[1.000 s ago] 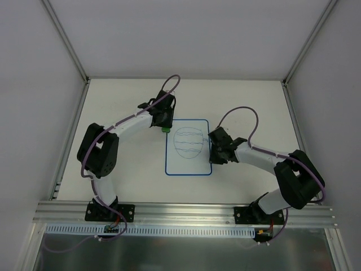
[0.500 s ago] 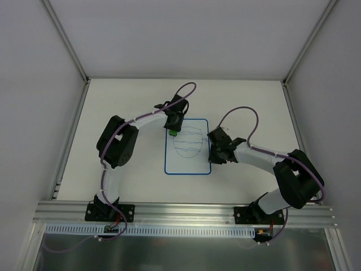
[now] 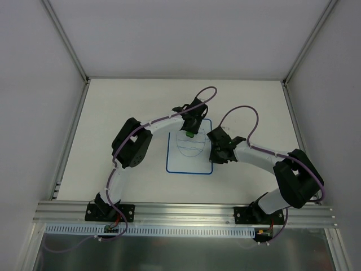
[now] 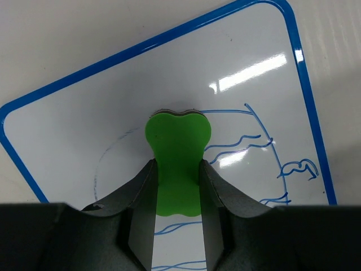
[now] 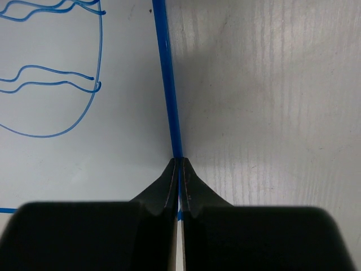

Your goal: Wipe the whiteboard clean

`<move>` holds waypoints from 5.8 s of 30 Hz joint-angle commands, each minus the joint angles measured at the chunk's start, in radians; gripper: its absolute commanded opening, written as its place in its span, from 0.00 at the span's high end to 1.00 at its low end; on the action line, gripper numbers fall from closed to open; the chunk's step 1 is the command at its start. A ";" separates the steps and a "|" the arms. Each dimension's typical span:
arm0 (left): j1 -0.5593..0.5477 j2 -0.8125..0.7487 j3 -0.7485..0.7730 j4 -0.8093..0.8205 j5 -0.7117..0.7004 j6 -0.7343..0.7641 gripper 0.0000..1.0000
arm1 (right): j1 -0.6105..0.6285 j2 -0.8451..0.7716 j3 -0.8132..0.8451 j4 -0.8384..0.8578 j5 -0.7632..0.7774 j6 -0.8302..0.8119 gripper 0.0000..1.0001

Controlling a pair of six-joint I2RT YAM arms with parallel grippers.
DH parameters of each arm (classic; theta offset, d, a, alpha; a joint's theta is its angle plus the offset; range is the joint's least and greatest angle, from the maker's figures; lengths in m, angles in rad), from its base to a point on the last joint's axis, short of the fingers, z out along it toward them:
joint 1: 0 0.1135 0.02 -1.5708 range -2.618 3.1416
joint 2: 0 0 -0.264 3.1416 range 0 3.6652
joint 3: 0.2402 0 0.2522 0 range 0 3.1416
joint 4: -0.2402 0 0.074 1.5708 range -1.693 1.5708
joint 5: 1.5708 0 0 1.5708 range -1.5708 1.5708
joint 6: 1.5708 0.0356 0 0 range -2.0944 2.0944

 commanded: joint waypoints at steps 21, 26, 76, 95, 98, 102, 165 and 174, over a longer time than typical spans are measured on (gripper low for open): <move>0.139 0.049 -0.032 -0.276 -0.030 0.033 1.00 | 0.000 0.110 0.047 -0.060 0.000 -0.023 1.00; 0.097 -0.027 -0.166 -0.299 0.018 -0.013 1.00 | -0.001 0.115 0.048 -0.060 -0.006 -0.026 1.00; -0.088 -0.185 -0.355 -0.254 0.098 -0.156 1.00 | -0.061 0.071 -0.025 0.008 -0.055 -0.016 1.00; 0.022 -0.161 -0.223 -0.254 -0.002 -0.165 1.00 | -0.067 0.063 -0.039 0.032 -0.069 -0.019 1.00; 0.038 -0.080 -0.120 -0.256 -0.014 -0.142 1.00 | -0.066 0.060 -0.039 0.034 -0.071 -0.020 1.00; 0.044 0.008 -0.005 -0.256 -0.007 -0.114 1.00 | -0.066 0.061 -0.041 0.038 -0.072 -0.022 1.00; 0.126 -0.571 -0.189 -0.265 -0.039 -0.255 0.01 | 0.059 -0.026 0.177 -0.077 0.077 -0.146 0.28; 0.194 -0.777 -0.577 -0.224 -0.042 -0.277 0.03 | 0.097 0.181 0.452 -0.086 0.066 -0.155 0.29</move>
